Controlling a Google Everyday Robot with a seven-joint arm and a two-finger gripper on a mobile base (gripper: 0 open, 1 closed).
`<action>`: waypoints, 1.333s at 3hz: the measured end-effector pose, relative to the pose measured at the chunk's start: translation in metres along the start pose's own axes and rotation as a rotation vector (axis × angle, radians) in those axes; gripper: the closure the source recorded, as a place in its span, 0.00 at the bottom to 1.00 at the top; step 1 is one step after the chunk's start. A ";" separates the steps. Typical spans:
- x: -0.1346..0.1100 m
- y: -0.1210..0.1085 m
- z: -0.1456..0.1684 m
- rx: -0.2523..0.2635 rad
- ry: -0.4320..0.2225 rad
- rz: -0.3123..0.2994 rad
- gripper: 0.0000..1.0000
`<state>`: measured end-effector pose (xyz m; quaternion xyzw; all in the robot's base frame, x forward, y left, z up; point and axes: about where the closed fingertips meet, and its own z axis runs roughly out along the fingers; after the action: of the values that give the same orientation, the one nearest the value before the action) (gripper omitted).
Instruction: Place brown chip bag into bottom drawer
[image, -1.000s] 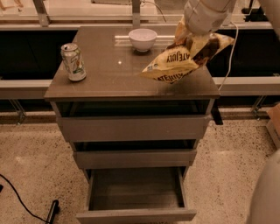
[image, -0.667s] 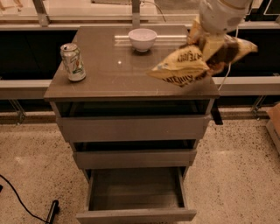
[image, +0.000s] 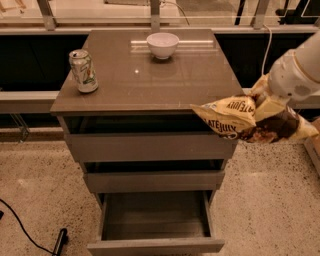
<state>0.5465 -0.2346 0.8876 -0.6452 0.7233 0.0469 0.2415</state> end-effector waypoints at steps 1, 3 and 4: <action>0.020 0.019 0.005 0.071 -0.080 0.060 1.00; 0.029 0.020 0.018 0.066 -0.110 0.092 1.00; 0.039 0.035 0.074 -0.003 -0.229 0.207 1.00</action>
Offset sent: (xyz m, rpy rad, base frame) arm -0.0165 -0.0122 -0.0160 0.0826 -0.0484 -0.0571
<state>0.5324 -0.2362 0.7982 -0.5579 0.7538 0.1457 0.3152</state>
